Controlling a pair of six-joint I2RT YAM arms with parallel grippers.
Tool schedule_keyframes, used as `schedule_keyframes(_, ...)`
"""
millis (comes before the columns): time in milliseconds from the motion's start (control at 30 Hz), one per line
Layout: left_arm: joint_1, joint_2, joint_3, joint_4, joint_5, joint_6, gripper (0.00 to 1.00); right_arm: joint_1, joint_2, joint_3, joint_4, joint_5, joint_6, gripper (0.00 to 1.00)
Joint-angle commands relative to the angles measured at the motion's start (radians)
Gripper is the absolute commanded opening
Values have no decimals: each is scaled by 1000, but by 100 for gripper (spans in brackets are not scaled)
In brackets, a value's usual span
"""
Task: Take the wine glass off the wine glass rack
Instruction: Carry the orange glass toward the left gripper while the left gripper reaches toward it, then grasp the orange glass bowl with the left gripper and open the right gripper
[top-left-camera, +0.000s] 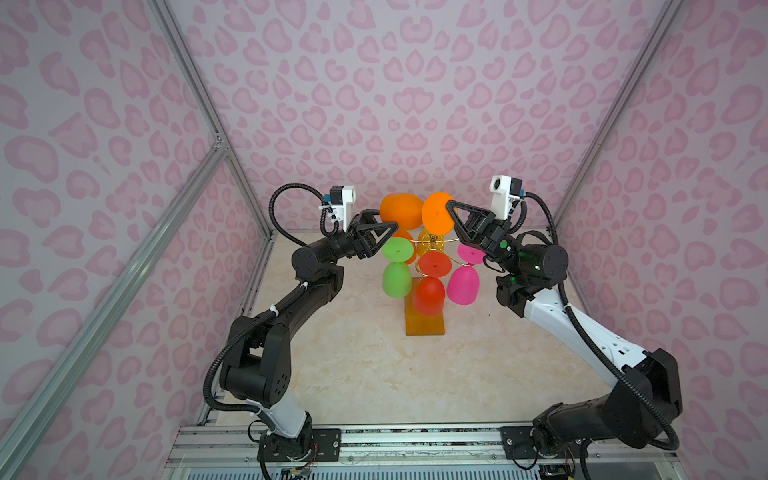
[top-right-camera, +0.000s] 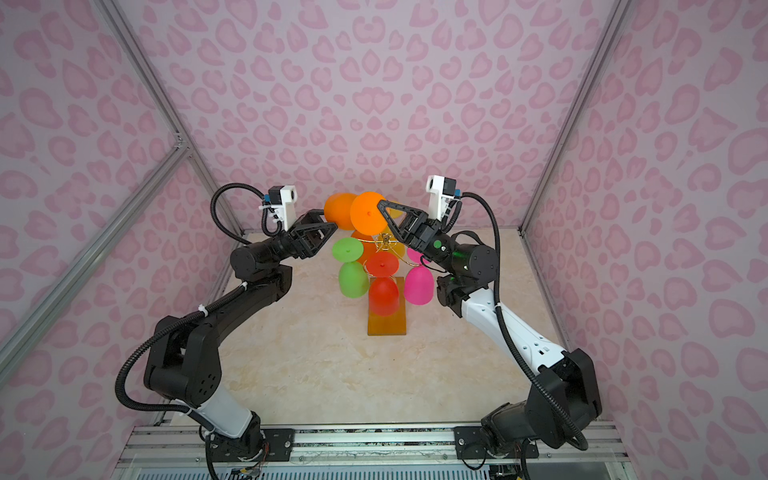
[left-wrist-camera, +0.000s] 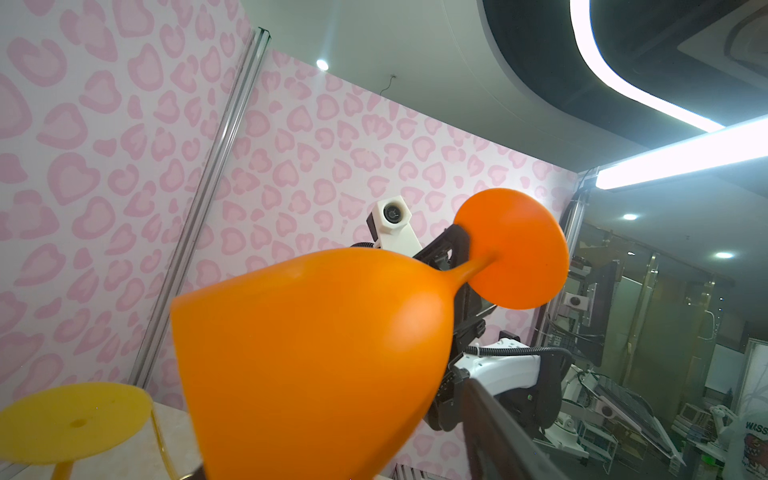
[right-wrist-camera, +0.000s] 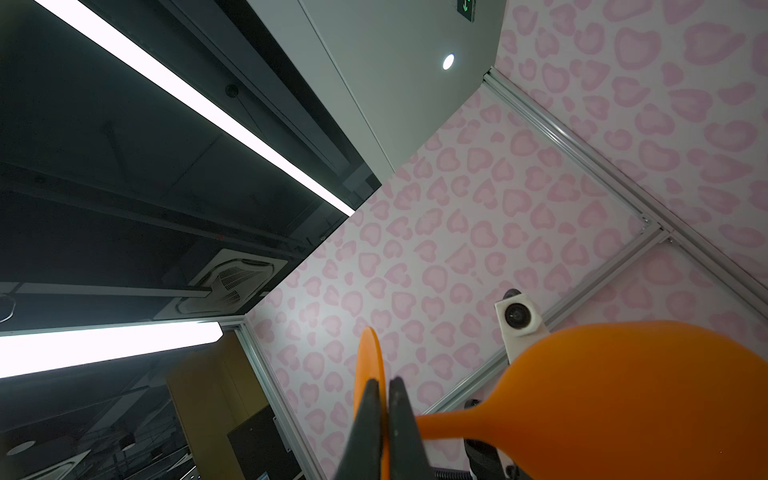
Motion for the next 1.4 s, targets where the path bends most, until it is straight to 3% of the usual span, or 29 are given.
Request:
schedule_keyframes(0,-3,-14,-6,45,-1,5,58,-15,34,2,136,23,100,0)
schedule_keyframes(267,-7,-25,-12,45,-8,-3,47,-67,154,38,341,58,348,0)
schedule_keyframes(1067,-32,-89,-33,46,-8,-9,17,-162,216,56,340,72,473,0)
schedule_keyframes(1367,-34,-112,-33,45,-10,-14,9,-178,213,61,341,69,479,18)
